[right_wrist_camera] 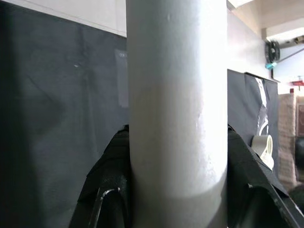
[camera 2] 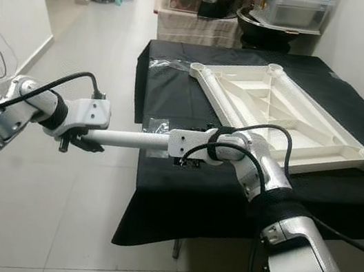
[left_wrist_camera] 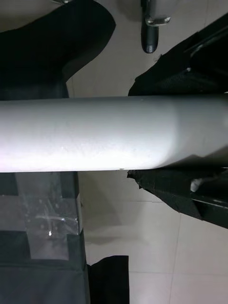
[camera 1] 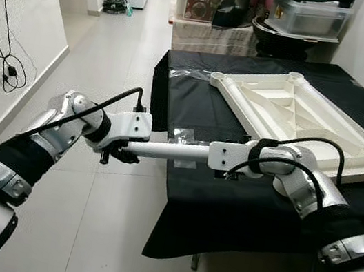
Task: Building children table
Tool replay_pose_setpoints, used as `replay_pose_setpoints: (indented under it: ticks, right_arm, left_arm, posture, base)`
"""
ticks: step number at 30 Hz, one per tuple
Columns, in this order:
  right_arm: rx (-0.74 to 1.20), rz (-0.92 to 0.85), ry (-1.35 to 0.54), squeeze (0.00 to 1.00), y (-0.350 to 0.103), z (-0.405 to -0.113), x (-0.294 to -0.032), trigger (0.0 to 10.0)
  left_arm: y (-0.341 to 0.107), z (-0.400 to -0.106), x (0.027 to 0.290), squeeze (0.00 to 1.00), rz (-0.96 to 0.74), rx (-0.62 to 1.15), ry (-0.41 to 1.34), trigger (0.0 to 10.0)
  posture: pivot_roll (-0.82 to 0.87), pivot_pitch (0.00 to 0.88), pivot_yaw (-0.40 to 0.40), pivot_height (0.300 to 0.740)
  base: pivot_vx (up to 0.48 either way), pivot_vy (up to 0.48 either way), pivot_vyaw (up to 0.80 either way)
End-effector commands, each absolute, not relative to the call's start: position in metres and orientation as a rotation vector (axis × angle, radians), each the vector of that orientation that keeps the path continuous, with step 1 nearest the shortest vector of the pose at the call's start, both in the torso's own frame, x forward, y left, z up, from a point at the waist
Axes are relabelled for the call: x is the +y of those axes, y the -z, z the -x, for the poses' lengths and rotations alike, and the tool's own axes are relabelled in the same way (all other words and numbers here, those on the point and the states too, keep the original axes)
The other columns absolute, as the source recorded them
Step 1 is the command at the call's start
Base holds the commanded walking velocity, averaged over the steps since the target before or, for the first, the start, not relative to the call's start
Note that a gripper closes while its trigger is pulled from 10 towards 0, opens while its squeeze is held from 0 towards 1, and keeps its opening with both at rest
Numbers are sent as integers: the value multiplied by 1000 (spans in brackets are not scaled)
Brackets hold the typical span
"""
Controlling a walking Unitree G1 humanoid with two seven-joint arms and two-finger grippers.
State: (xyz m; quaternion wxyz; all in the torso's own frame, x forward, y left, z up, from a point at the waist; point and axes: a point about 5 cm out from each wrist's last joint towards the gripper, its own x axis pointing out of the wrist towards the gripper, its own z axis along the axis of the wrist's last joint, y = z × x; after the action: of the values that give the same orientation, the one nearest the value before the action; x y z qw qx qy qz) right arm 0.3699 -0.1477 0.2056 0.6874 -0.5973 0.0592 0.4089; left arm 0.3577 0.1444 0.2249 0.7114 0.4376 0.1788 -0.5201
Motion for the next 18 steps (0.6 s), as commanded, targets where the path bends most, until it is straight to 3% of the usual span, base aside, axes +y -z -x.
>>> replay_pose_setpoints:
  ticks: [1,2,3,13,18]
  right_arm:
    - [177,1320,-897,0,-195,-372,-149,0]
    - [175,1317,-890,0,-195,-372,-149,0]
    - [174,1314,-883,0,-195,-373,-149,0]
    - [155,1334,-731,0,-205,-383,-166,0]
    - [84,1176,-460,0,-239,-401,-188,0]
  left_arm:
    - [-257,-356,124,0,-969,193,1196,10000]
    - [-259,-356,123,651,-981,173,1188,10000]
    - [-261,-357,123,1000,-983,160,1180,10000]
    - [-284,-361,141,1000,-957,79,1068,10000]
    - [-316,-346,160,1000,-845,-65,993,10000]
  posture:
    - [42,0,-15,740]
    - [41,0,-13,740]
    - [40,0,-12,740]
    - [40,0,-12,740]
    - [47,0,-17,740]
  base:
    - [0,0,0]
    - [0,0,0]
    - [0,0,0]
    - [0,0,0]
    - [0,0,0]
